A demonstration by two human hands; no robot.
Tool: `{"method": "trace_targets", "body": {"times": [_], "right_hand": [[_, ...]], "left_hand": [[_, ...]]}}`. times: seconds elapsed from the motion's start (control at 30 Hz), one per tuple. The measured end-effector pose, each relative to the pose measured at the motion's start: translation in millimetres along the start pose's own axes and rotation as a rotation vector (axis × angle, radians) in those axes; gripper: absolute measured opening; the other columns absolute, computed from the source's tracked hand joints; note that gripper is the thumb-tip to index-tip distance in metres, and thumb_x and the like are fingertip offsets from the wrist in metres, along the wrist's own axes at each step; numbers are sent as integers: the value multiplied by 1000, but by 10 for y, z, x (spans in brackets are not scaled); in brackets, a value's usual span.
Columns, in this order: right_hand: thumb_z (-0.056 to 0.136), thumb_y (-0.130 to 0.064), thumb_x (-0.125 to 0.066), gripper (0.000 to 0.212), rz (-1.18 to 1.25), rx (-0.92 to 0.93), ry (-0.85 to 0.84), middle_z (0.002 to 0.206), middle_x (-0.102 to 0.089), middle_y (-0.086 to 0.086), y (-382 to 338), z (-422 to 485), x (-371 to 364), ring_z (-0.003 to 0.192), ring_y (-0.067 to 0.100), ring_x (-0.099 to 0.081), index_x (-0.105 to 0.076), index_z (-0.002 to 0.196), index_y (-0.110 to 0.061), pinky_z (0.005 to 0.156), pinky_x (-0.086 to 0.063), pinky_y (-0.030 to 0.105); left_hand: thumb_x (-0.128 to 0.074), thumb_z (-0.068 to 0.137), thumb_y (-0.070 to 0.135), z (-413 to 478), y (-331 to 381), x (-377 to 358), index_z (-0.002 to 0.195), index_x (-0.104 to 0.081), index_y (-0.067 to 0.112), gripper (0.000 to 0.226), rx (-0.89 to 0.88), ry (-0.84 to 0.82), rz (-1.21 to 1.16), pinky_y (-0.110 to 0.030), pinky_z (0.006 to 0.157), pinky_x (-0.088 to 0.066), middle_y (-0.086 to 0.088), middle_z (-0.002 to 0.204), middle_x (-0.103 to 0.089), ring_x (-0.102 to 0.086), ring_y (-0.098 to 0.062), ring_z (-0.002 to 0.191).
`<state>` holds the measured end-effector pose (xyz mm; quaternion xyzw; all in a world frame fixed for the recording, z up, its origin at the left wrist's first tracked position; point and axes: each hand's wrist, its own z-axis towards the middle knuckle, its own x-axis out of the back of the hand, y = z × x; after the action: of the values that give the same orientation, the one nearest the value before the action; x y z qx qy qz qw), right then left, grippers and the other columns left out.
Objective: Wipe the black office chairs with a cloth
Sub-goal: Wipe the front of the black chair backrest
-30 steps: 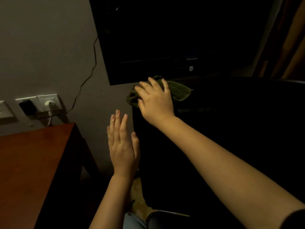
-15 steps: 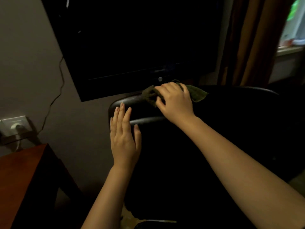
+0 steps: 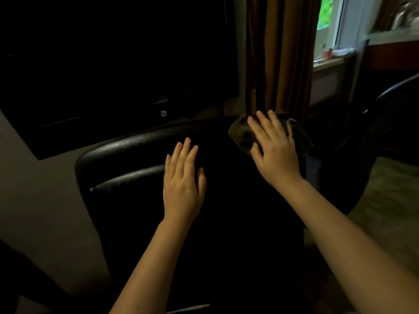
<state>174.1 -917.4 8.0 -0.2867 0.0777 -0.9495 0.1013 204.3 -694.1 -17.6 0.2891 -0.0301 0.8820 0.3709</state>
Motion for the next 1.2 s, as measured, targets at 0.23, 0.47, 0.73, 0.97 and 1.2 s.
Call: {"method": "trace_targets", "body": {"times": [0.23, 0.47, 0.73, 0.97, 1.2], "right_hand": [[92, -20, -41, 54, 34, -40, -31, 156, -30, 1, -110, -923, -125, 148, 17, -16, -41, 146, -18, 118, -6, 36], [91, -12, -46, 52, 105, 131, -100, 154, -33, 1, -29, -1682, -49, 145, 20, -28, -41, 143, -19, 118, -23, 38], [82, 14, -52, 47, 364, 147, 203, 137, -47, 14, -84, -679, 501, 129, 29, -46, -60, 125, -2, 110, -37, 39], [89, 6, -55, 54, 123, -40, 48, 153, -34, 7, 315, -807, 136, 147, 23, -20, -47, 141, -6, 120, -17, 27], [95, -5, -45, 47, 138, -55, 93, 150, -37, 3, 151, -1503, -18, 145, 22, -25, -41, 141, -8, 119, -23, 33]], "left_hand": [[-39, 96, 26, -279, 221, -322, 142, -41, 10, 49, -36, -45, 29, -38, 121, -6, -7, 154, -32, -19, -20, 146], [-38, 96, 25, -321, 216, -342, 143, -39, 9, 50, -22, -9, 24, -40, 122, -6, -9, 154, -32, -19, -23, 146], [-39, 94, 24, -317, 225, -355, 143, -41, 8, 51, -16, 2, 19, -38, 122, -6, -9, 153, -32, -19, -23, 146], [-39, 94, 24, -341, 174, -357, 144, -37, 10, 51, -30, 2, 27, -35, 122, -3, -8, 154, -30, -17, -22, 147], [-39, 95, 24, -375, 199, -413, 143, -40, 8, 50, -32, 15, 52, -37, 122, -6, -10, 154, -32, -18, -23, 146]]}}
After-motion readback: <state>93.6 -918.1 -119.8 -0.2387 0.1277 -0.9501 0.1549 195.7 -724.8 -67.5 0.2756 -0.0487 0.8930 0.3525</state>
